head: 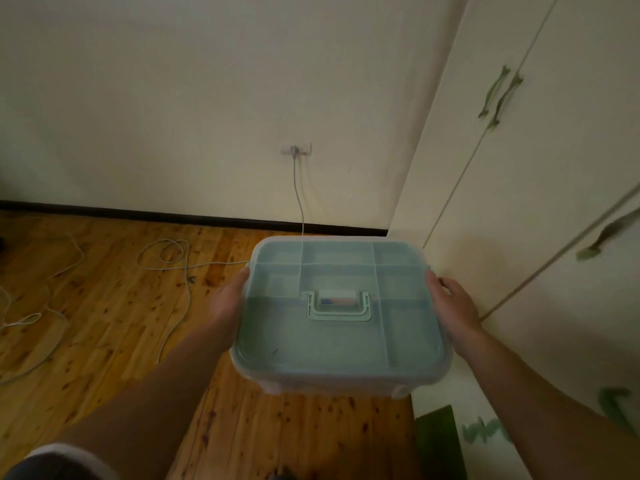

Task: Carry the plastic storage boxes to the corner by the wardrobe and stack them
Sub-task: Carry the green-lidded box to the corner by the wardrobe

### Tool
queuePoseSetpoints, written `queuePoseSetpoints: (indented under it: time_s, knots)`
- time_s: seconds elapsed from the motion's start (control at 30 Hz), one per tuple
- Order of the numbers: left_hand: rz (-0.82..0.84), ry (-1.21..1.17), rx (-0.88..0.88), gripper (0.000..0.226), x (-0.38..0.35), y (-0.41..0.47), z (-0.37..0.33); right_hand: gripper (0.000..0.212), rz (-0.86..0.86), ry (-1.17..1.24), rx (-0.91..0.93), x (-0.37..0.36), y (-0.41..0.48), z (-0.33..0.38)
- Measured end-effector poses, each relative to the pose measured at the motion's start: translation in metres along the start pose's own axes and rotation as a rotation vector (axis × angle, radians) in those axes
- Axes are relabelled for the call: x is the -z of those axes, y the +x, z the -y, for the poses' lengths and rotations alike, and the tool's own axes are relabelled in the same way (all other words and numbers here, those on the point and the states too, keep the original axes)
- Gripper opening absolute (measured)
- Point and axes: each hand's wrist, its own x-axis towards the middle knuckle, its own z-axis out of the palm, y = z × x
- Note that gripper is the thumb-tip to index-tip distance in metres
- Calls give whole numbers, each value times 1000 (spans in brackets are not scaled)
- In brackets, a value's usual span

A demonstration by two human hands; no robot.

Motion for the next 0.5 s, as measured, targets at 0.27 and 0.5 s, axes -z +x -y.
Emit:
queuePoseSetpoints:
  time_s: [0.27, 0.5]
  knots:
    - [125, -93, 38, 41, -40, 77, -56, 73, -25, -36, -9, -23, 88, 39]
    - [207, -122, 79, 40, -67, 160, -121, 68, -72, -9, -25, -56, 160, 89]
